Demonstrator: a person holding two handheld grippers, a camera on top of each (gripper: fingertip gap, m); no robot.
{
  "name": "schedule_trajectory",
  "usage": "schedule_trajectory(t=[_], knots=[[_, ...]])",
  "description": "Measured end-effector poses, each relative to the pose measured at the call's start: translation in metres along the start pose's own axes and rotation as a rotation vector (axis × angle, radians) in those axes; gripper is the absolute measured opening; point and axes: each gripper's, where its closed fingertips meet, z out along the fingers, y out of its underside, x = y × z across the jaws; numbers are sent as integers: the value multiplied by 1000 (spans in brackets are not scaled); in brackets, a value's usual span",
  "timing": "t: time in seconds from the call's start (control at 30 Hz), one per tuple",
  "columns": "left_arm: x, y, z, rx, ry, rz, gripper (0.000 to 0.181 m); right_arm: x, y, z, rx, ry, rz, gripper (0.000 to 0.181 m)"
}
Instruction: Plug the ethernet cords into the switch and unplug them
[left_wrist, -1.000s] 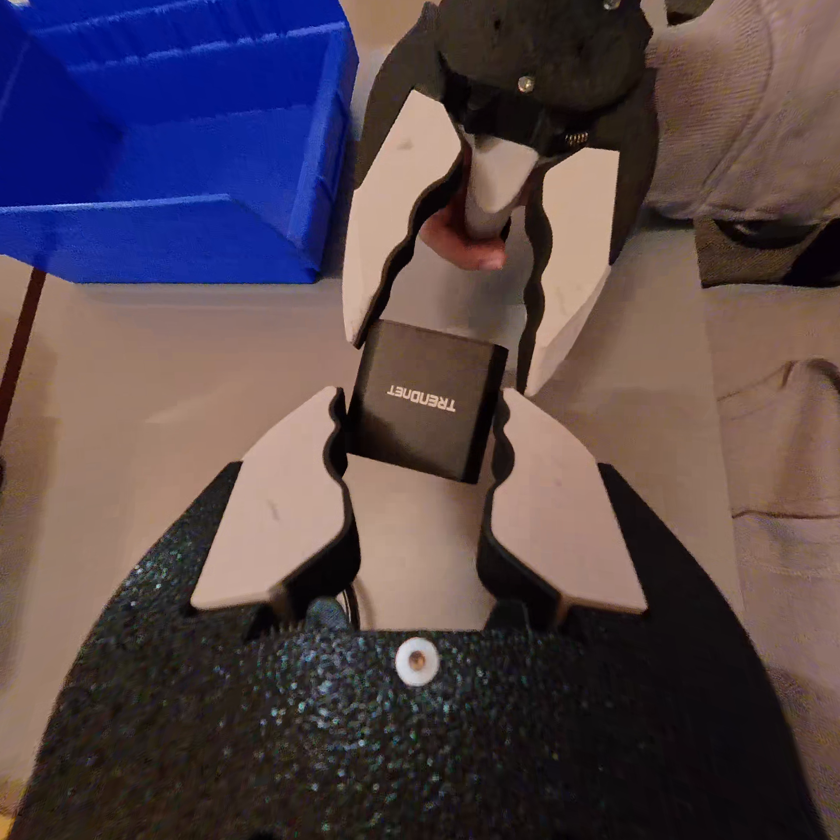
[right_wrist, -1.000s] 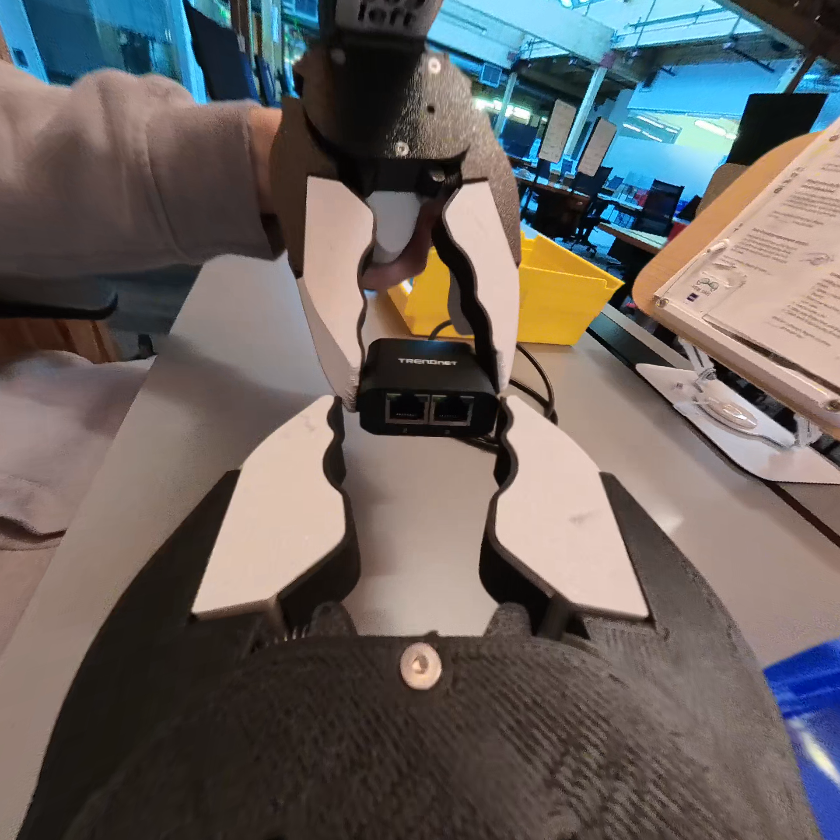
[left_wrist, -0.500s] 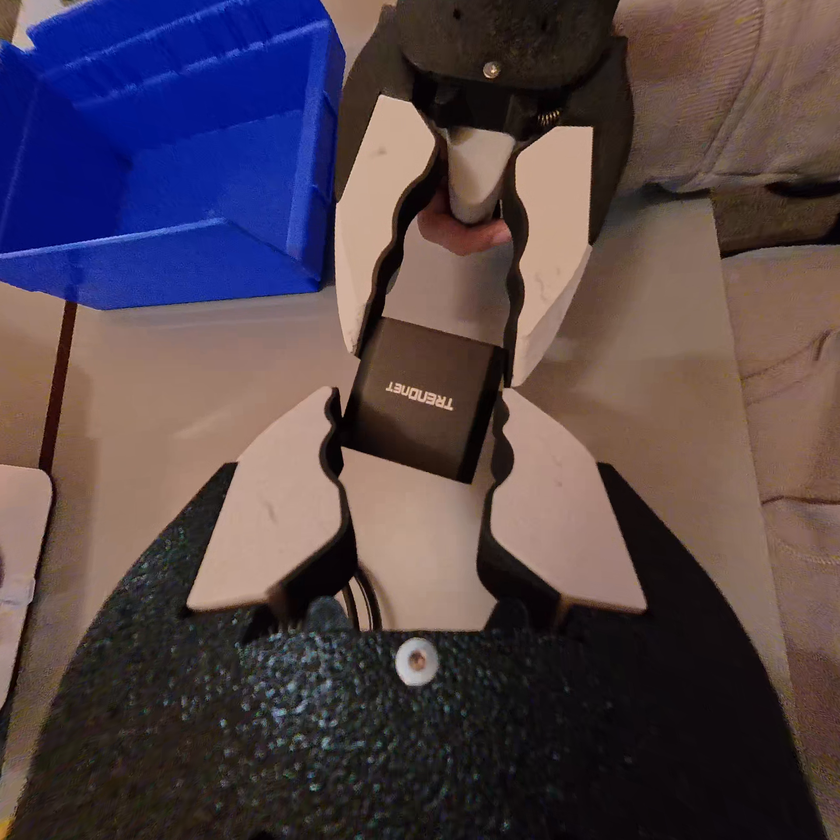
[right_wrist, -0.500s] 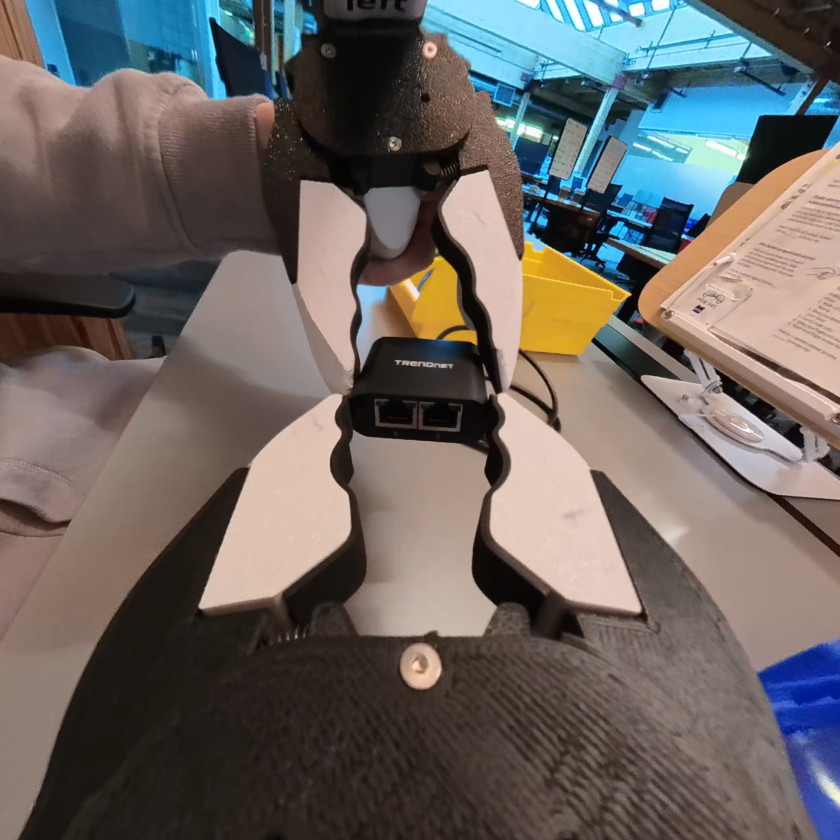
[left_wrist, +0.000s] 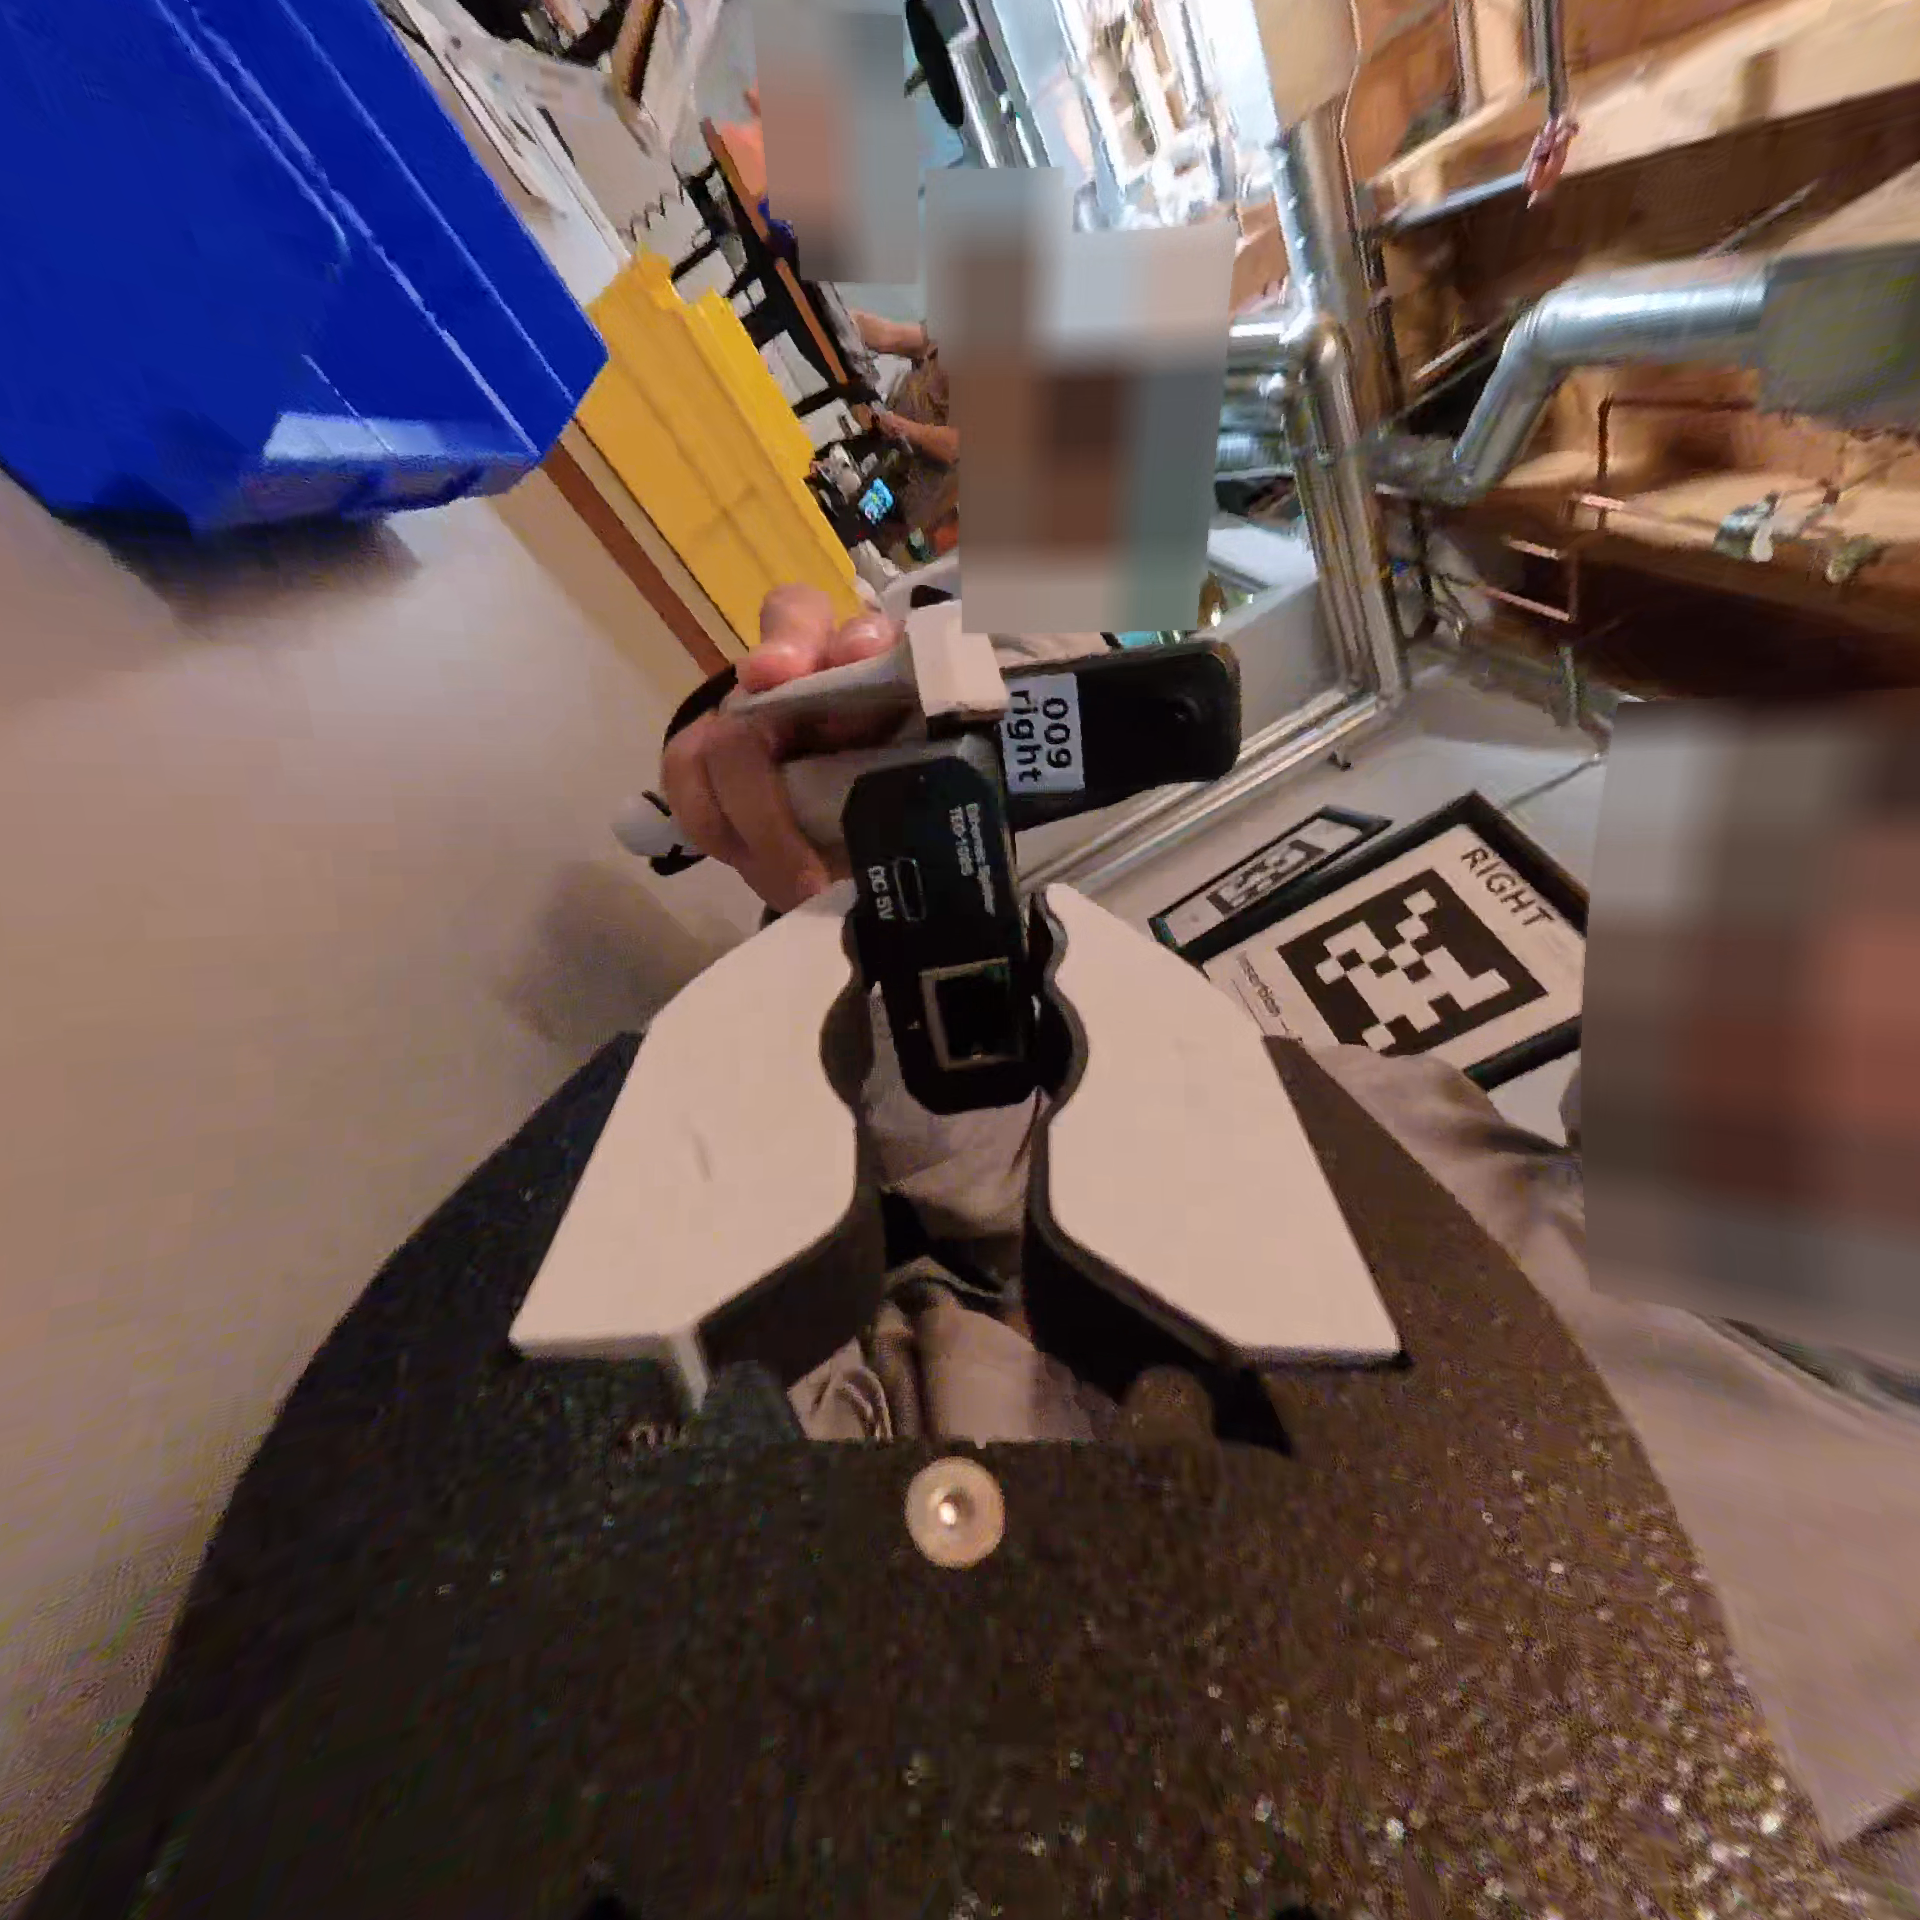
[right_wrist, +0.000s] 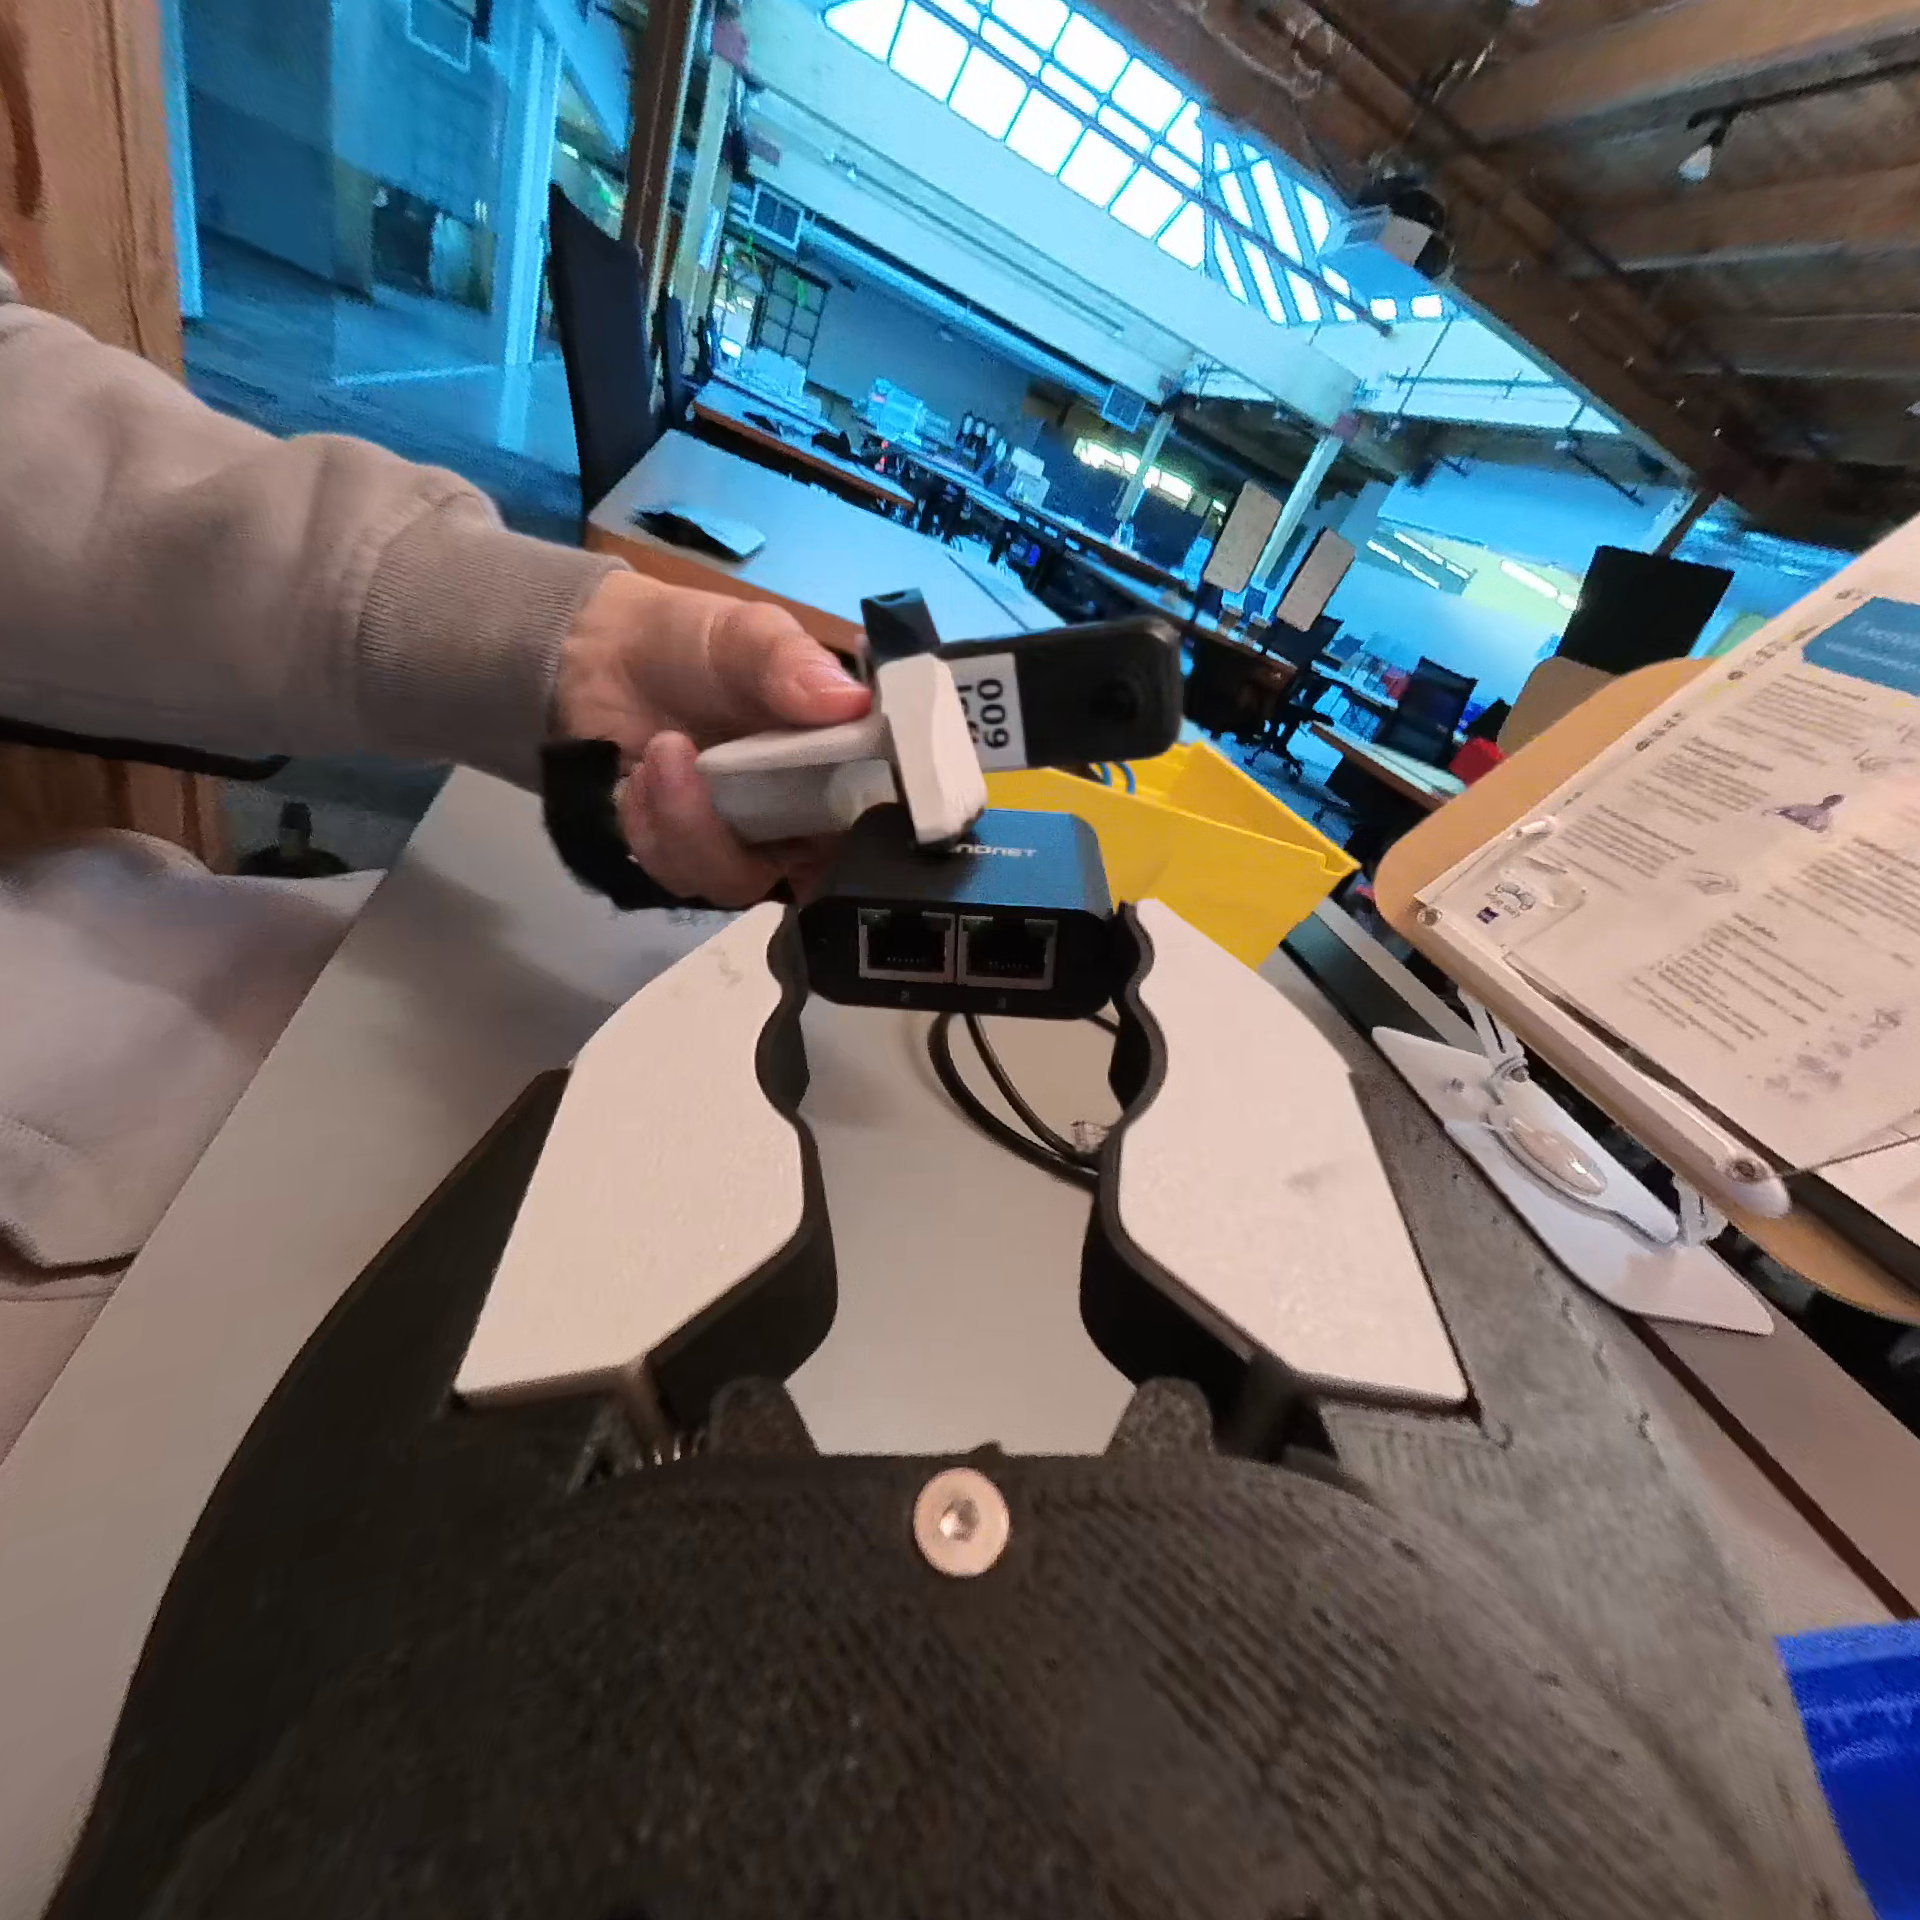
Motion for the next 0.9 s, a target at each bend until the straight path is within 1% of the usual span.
schedule_trajectory(t=[0.1,0.17,0.23,0.3,0.33,0.4,0.5,0.53,0.77,0.83,0.9], knots=[[-10,-4,-6,125,-49,-63,23,0,16,6,-74,23,6,57],[-17,-4,-10,155,-117,-58,23,1,23,11,-85,41,24,58],[-20,-5,-10,175,-188,-39,23,3,30,16,-108,73,46,62],[-22,-6,-9,183,-267,-2,23,4,31,21,-113,99,49,66],[-21,-6,-8,188,-280,0,23,5,30,22,-111,114,41,67],[-20,-5,-5,170,-294,-6,23,7,30,21,-107,120,42,62],[-16,0,1,129,-283,-20,23,1,26,19,-77,81,34,61],[-16,-1,1,127,-286,-21,23,2,25,19,-65,89,24,62],[-21,-7,0,182,-316,-17,23,7,30,20,-102,139,4,61],[-21,-7,-3,164,-306,20,24,6,31,22,-128,134,35,62],[-19,-9,-8,155,-335,105,28,3,31,24,-146,104,53,62]])
